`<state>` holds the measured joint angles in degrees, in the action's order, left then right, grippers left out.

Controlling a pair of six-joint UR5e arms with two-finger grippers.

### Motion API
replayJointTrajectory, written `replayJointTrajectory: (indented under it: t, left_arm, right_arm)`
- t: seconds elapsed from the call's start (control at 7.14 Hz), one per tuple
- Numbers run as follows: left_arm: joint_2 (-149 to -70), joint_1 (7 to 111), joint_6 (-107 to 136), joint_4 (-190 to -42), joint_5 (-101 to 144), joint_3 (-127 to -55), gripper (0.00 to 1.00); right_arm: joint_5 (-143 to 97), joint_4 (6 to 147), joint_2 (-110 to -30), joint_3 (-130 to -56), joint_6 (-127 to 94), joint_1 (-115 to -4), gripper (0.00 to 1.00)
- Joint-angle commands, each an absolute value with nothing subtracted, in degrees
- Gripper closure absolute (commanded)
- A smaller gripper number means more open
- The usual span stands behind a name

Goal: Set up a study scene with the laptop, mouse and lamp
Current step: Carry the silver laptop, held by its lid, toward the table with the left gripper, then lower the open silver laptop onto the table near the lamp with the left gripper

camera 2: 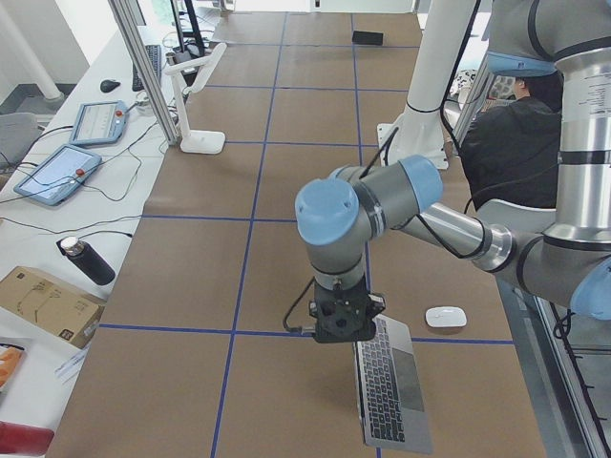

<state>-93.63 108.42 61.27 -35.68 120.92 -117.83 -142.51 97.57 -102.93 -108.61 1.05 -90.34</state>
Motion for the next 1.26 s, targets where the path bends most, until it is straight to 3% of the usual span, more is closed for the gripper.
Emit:
replayJointTrajectory:
  t: [0.0,0.56,1.12]
  left_arm:
    - [-104.7,99.6,66.4,-28.0,121.1,-119.8,1.00]
    - [-123.6,78.1,97.0,-23.8,129.0,-119.6,1.00]
    - [-131.6,66.1,100.7,-24.3,133.6,-115.9,1.00]
  right_arm:
    - [-142.4,97.6,-103.6,-108.1,1.1,-91.5,0.00]
    - [-141.3,97.8,-104.9,-107.8,1.1,-93.5,0.00]
    - [-139.7,97.8,-105.1,-107.9,1.1,-94.1,0.00]
